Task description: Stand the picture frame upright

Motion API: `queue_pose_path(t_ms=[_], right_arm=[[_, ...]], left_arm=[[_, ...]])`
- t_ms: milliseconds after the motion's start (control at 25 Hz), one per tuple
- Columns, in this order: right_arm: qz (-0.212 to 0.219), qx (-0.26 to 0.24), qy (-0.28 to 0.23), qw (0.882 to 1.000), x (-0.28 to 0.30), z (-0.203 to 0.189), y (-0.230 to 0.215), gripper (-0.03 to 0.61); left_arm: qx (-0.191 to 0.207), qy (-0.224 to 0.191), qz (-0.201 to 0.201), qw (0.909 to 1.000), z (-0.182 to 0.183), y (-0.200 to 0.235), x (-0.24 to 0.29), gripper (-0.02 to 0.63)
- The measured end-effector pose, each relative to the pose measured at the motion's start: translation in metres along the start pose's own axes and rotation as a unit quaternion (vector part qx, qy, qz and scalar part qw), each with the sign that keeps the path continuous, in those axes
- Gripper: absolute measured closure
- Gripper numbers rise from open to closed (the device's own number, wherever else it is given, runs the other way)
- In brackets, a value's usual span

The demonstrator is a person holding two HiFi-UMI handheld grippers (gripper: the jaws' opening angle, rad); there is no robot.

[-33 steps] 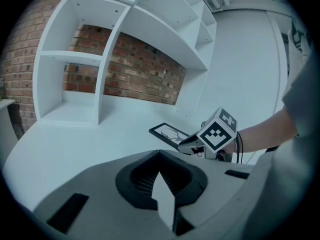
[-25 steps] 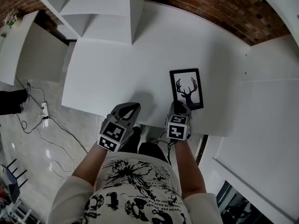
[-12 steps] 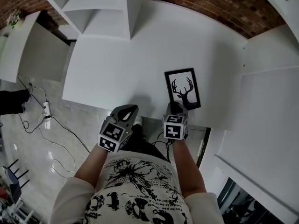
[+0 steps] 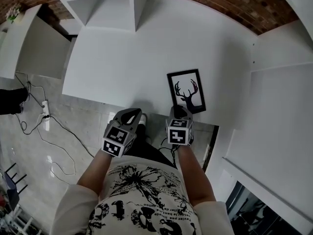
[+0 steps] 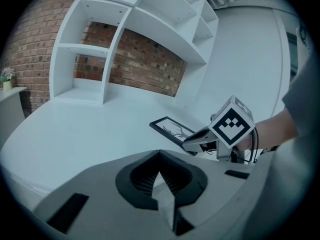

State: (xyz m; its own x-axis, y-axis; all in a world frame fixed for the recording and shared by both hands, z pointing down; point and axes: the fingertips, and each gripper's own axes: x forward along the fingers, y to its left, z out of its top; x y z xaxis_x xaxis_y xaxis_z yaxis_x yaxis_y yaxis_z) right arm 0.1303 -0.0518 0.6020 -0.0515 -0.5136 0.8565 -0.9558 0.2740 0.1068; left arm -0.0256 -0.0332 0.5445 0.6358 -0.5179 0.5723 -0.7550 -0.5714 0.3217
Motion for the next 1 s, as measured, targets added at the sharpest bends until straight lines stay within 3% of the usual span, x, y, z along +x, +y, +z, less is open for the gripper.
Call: queue_pose_path(t_ms=[640, 1000], right_arm=[[0.027, -0.016, 0.013, 0.999, -0.028, -0.044, 0.026, 0.505], [0.035, -0.026, 0.013, 0.999, -0.039, -0.058, 0.037, 0.505]], left_arm=[[-0.025, 0.031, -0.012, 0.9991, -0.058, -0.031, -0.003, 0.606], [-0.051, 0.035, -0.037, 0.9974, -0.063, -0.053, 0.011, 0.606]])
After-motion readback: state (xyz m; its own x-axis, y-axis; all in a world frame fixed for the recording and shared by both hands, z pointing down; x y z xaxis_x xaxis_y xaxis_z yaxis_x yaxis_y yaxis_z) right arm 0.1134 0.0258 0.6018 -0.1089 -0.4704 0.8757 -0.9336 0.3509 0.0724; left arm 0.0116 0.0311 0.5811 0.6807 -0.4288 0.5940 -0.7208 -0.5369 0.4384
